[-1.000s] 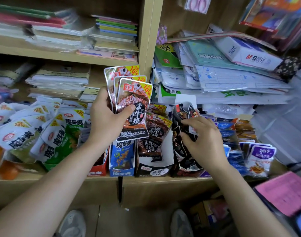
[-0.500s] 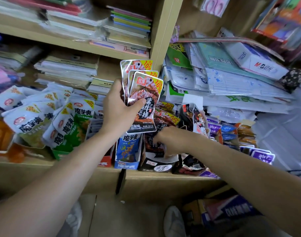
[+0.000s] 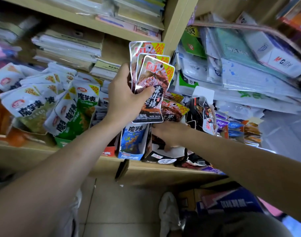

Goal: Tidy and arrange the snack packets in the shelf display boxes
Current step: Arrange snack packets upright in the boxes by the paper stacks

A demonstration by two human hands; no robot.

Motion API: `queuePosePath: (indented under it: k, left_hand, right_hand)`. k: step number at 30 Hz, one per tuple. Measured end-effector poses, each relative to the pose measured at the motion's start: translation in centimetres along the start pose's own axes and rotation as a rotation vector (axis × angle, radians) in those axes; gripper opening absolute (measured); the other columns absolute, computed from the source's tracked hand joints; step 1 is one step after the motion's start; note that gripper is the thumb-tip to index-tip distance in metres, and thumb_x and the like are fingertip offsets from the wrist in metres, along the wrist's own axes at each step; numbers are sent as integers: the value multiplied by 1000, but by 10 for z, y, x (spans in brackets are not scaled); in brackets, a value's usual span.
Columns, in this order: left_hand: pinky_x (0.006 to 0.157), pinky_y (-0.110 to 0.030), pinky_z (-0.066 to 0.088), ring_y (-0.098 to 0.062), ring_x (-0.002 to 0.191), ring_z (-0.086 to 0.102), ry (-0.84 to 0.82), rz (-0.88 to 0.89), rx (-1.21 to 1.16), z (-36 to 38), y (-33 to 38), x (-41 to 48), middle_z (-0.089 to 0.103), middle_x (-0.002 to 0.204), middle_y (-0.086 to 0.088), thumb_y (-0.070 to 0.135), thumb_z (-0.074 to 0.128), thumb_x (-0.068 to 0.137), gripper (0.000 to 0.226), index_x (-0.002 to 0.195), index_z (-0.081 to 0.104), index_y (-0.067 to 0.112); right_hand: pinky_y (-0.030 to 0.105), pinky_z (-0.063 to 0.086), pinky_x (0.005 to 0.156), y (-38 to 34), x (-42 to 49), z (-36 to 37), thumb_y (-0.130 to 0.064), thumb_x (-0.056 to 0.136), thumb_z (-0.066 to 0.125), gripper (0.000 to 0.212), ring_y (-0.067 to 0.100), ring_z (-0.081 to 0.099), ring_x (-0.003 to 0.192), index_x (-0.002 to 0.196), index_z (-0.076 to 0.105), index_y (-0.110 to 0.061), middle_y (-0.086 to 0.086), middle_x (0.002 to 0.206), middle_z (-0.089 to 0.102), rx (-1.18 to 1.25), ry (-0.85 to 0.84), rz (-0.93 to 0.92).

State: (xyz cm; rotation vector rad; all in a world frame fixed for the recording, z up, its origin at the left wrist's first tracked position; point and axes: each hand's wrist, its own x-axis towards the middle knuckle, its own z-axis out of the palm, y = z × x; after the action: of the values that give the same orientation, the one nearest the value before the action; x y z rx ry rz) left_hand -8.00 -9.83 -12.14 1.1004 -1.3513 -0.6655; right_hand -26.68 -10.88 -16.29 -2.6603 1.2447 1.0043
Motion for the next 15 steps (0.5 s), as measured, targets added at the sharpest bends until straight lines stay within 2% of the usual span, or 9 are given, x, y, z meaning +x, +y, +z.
queuePosePath:
  k: [2,4,6,9,13,15]
  left_hand:
    - [79,-21,52,-3,92,65,-1,-1,-2,1,1,0,68,99,8,18,82,81,38,110,58,11]
    - [76,-14,50,2,90,65,-5,-12,-11,1,1,0,67,97,12,16,82,81,37,109,58,14]
    - [76,-11,48,4,89,65,-8,-20,-9,1,2,0,68,96,14,15,82,81,37,108,58,19]
    - [80,-15,51,2,91,66,-6,-22,-7,1,3,-1,69,99,12,15,83,81,37,110,59,20]
    - [83,-25,54,-2,94,67,-1,-21,-3,2,3,-2,71,102,8,16,83,81,38,111,59,17]
    - [83,-25,54,-2,94,67,-1,-23,6,3,3,-2,71,101,8,17,83,81,37,110,59,17]
  right_hand:
    - [37,48,81,2,-2,0,-21,77,84,72,31,55,114,136,45,-12,10,129,53,48,-4,10]
    - [32,40,68,4,-5,-2,-16,82,77,38,28,57,101,114,59,-11,7,110,58,120,23,9]
    - [29,42,59,8,-6,-2,-5,82,70,14,26,60,88,95,70,-11,3,93,60,154,33,33]
    - [30,50,65,11,-7,-3,5,82,64,23,23,60,82,91,74,-13,3,94,62,205,22,45]
    - [31,42,67,14,-11,-8,10,85,57,31,23,54,85,106,70,-8,2,92,52,225,84,42]
    - [34,45,67,16,-14,-8,12,81,57,31,29,59,86,104,69,-4,8,93,60,197,131,41]
